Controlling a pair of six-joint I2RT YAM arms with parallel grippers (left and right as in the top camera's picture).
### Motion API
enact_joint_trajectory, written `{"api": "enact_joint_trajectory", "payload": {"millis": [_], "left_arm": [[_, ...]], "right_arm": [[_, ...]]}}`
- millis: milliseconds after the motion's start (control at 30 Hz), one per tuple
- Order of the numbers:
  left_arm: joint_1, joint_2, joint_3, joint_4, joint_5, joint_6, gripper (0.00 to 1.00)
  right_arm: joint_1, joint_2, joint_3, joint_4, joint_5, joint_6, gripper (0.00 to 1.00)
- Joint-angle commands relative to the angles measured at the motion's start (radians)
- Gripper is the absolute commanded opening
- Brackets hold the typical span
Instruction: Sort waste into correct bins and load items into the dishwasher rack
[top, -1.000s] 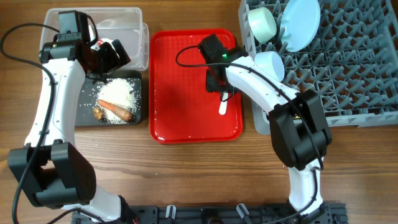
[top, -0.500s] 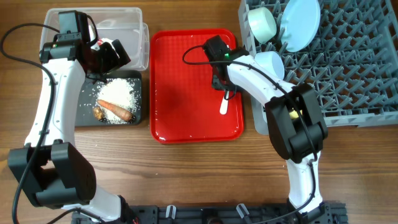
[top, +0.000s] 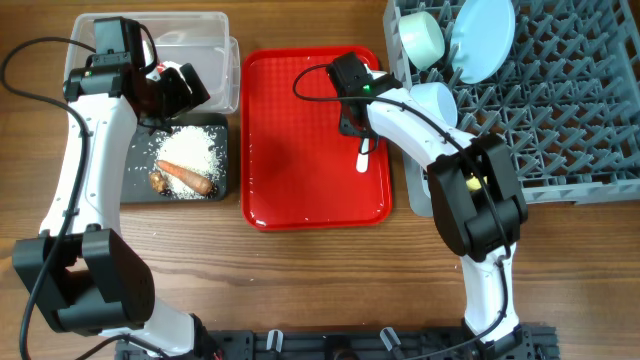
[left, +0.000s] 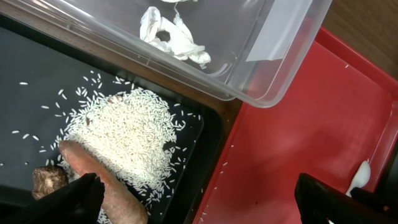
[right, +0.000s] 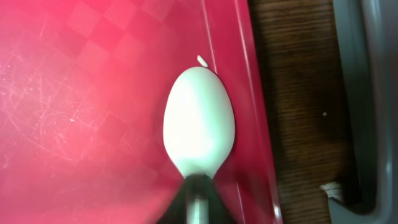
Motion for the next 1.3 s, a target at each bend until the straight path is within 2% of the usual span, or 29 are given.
{"api": "enact_joint_trajectory", "payload": {"millis": [0, 333, 667, 767, 933, 1100, 1267], "left_arm": [[-0.002, -0.011, 0.004, 0.002, -0.006, 0.005, 1.0], [-0.002, -0.011, 0.004, 0.002, -0.006, 0.005, 1.0], [-0.002, -0.011, 0.004, 0.002, -0.006, 0.005, 1.0], [-0.002, -0.011, 0.004, 0.002, -0.006, 0.005, 1.0], [-0.002, -0.011, 0.004, 0.002, -0.006, 0.005, 1.0], [-0.002, -0.011, 0.004, 0.002, -0.006, 0.005, 1.0], [-0.002, -0.011, 0.004, 0.002, -0.006, 0.005, 1.0]], "right_arm": [[-0.012, 0.027, -0.008, -0.002, 0.026, -0.011, 0.5], [-0.025, 0.027, -0.008, 0.122, 0.028, -0.063, 0.52], [-0.025, 0.094, -0.009, 0.115, 0.001, -0.065, 0.47], [-0.025, 0.107, -0.009, 0.102, -0.002, -0.083, 0.39], [-0.025, 0.107, -0.009, 0.102, -0.018, -0.09, 0.11], [-0.025, 0.107, -0.009, 0.095, -0.034, -0.092, 0.04], [-0.025, 0.093, 0.004, 0.08, -0.092, -0.142, 0.05]]}}
